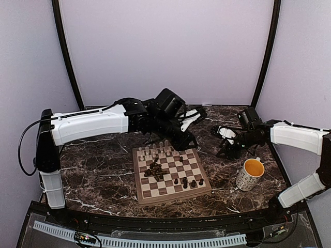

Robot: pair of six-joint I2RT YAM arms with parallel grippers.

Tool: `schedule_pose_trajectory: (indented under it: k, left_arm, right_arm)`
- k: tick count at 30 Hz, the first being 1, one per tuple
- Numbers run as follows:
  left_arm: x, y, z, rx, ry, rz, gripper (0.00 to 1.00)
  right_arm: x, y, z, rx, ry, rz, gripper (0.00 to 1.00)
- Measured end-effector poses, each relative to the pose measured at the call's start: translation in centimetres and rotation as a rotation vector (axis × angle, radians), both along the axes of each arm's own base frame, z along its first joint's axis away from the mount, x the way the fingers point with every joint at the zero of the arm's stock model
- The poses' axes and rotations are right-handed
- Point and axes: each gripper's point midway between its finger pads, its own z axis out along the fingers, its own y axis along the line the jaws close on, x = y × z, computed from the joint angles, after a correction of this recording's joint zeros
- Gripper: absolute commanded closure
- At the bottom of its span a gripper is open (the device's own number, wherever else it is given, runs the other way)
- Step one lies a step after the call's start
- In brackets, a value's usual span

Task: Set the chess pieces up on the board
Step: Pick up the pawn from the chessboard.

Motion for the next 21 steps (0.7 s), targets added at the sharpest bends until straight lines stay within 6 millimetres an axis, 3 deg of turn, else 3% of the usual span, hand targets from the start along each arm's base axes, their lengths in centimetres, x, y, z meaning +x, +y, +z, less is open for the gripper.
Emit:
schedule_pose_trajectory:
  k: [2, 7, 12, 21]
  left_arm:
    - [2.3, 1.2, -0.9, 0.011, 0.013, 0.084, 0.64]
    - [6.4, 4.2, -6.4, 0.126, 0.057, 0.259, 0.63]
    - [6.7, 4.9, -10.4, 0.205, 0.099, 0.307, 0.63]
    - [6.2, 4.5, -12.7, 0.226, 0.156, 0.293, 0.64]
  right_arm:
    - [0.0, 0.0, 0.0, -0.001, -0.001, -0.001, 0.47]
    - [0.0, 0.0, 0.0, -0.001, -0.001, -0.001, 0.47]
    - [0.0, 0.0, 0.0, -0.001, -0.001, -0.001, 0.47]
    - [0.0, -0.1, 0.0, -0.004, -0.002, -0.003, 0.47]
